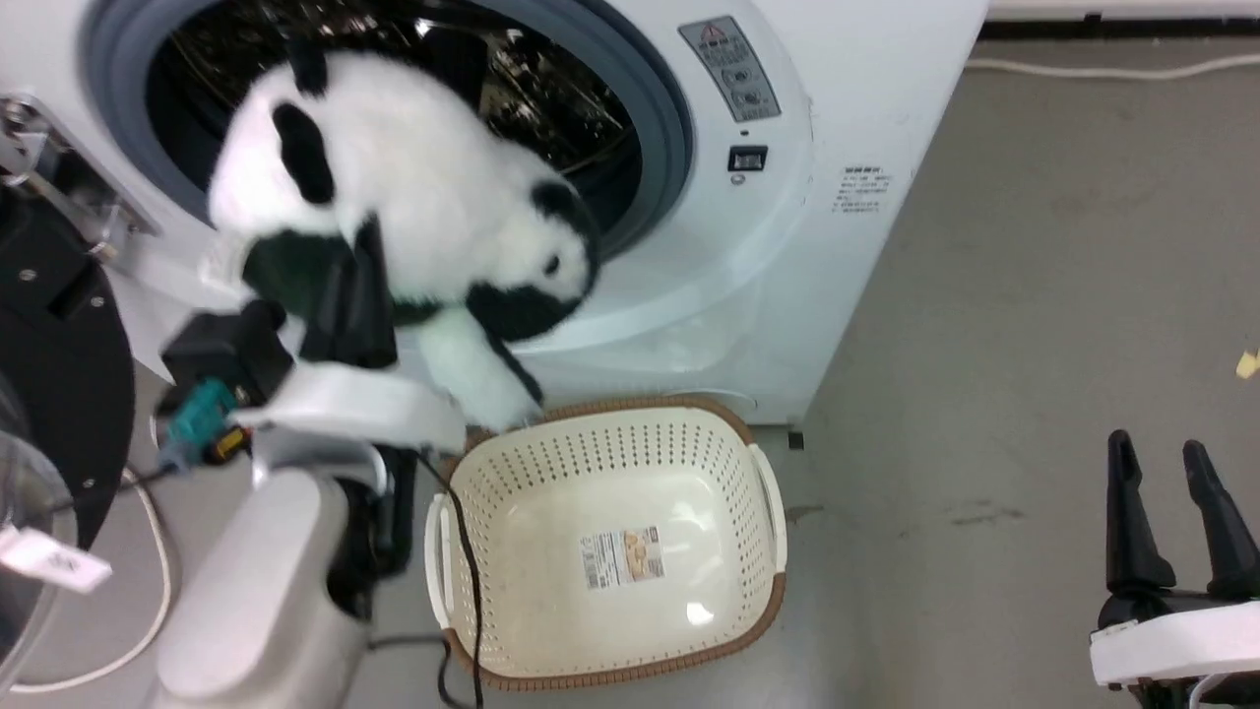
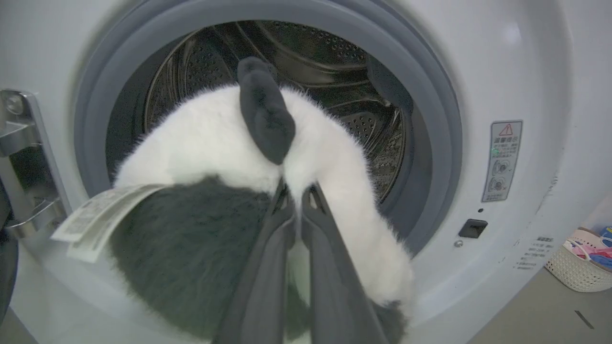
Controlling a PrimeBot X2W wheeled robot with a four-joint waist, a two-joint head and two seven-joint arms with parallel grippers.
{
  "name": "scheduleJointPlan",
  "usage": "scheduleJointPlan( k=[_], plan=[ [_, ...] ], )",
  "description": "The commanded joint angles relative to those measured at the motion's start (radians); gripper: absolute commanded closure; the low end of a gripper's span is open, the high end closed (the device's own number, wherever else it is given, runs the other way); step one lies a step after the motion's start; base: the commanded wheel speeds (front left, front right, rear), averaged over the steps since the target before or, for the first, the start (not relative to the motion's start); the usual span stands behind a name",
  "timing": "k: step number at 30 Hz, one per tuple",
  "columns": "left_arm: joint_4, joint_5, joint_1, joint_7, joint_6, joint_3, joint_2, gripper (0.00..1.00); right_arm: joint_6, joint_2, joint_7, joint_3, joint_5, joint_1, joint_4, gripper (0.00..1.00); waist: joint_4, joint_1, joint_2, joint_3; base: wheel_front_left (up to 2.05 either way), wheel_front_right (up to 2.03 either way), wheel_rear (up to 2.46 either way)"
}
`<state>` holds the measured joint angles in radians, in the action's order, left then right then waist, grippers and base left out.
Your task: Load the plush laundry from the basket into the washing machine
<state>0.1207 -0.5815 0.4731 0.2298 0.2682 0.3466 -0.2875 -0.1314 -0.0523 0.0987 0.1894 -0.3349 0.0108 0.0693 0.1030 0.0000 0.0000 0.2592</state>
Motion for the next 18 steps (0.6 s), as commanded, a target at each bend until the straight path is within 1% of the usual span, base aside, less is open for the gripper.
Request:
scheduleJointPlan(
  k=[1,7,18],
  plan=[
    [0.004,0.011,0.033,0.008,-0.006,-0.006,-0.006,1.0,0.001,0.002,-0.001,0.002,-0.002,-0.017,0.007,0.0,-0.011,0.0,0.0,0.027,0.0,0.0,0.0],
    [0.102,0.03,0.177,0.02,-0.031,-0.027,-0.005,1.0,0.001,0.002,-0.01,0.008,0.004,-0.048,0.038,0.0,-0.031,0.0,0.0,0.114,0.0,0.0,0.0],
    [0.238,0.05,0.437,0.03,-0.046,-0.104,-0.004,1.0,0.001,0.002,-0.022,0.022,0.012,-0.085,0.085,0.0,-0.063,0.0,0.0,0.271,0.0,0.0,0.0]
  ],
)
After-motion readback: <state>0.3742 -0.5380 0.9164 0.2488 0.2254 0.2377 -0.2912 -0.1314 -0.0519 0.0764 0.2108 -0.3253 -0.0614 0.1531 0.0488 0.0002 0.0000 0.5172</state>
